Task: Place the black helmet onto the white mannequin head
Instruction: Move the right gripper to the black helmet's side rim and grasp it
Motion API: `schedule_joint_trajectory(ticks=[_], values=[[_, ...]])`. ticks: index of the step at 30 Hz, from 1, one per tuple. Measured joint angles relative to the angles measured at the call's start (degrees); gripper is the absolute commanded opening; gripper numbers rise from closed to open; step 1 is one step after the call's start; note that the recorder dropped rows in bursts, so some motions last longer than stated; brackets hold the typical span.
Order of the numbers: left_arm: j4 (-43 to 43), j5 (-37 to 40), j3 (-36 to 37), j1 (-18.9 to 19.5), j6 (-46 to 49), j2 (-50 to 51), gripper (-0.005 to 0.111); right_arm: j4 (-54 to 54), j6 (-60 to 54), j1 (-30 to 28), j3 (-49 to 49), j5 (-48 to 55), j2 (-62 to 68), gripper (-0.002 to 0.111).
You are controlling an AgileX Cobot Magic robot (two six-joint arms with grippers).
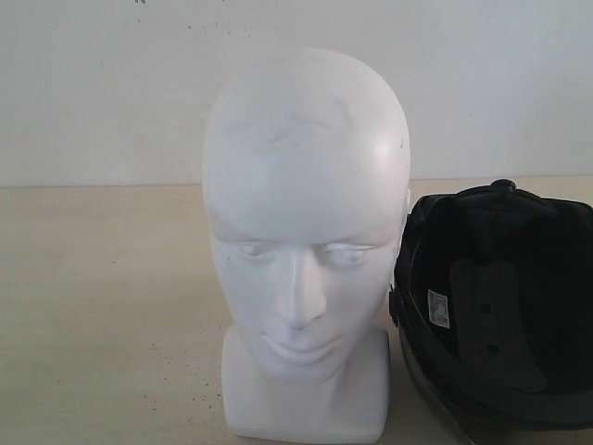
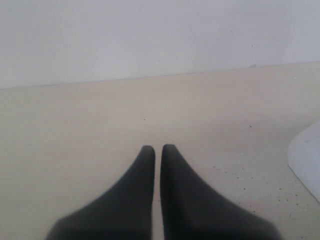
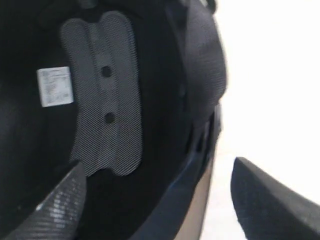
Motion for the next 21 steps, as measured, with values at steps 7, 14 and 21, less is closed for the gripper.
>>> schedule_joint_trajectory(ticks=[7,14,21], values=[[0.00,0.00,0.00,0.00,0.00,0.00,0.004,-3.15,2.15,0.00,0.00,-7.04,6.10,0.074],[0.00,0.00,0.00,0.00,0.00,0.00,0.004,-3.94,2.15,0.24,0.00,-7.98,12.31,0.068],[0.00,0.00,0.00,0.00,0.00,0.00,0.004,-5.61,2.29,0.59,0.00,-7.89,13.12,0.014]])
